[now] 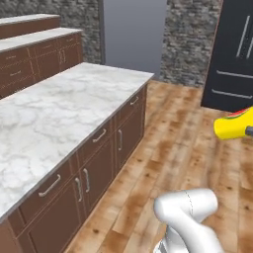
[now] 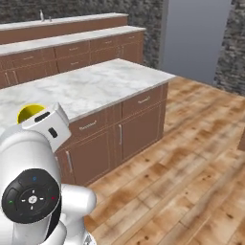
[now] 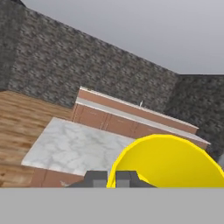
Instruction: Open the cabinet directly in front. Then move the liquor and the cup to the dining counter with the candle on it.
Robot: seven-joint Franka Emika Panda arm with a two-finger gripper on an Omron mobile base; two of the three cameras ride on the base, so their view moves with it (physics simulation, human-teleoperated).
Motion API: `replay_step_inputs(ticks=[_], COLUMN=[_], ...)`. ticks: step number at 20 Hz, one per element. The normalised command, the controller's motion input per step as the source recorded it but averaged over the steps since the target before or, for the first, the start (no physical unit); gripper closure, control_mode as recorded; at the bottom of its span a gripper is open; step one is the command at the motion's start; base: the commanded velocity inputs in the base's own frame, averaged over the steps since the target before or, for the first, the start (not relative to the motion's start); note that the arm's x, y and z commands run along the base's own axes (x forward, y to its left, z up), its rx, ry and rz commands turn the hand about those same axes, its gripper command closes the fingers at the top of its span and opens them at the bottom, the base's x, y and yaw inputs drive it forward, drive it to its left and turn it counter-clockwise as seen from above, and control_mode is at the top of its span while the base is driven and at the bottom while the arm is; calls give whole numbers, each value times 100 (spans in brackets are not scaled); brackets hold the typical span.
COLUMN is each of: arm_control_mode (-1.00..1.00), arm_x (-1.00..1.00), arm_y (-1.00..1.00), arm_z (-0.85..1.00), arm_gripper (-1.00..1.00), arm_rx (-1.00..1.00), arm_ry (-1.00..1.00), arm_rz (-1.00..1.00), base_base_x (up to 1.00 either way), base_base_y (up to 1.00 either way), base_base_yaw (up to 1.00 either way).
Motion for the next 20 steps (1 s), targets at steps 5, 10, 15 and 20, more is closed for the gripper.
replay_step_inputs(ticks=[5,10,15,20], arm_control_mode=[100,100,100,100], arm_x=[0,0,0,0], arm_y=[0,0,0,0], arm_z=[0,0,0,0], arm_gripper=[100,100,100,100], arm_rx=[0,0,0,0], arm_ry=[0,0,0,0], arm_rz=[0,0,0,0], base_base_x=[0,0,0,0], base_base_y=[11,12,7,0], base_base_yaw=[28,31,38,45])
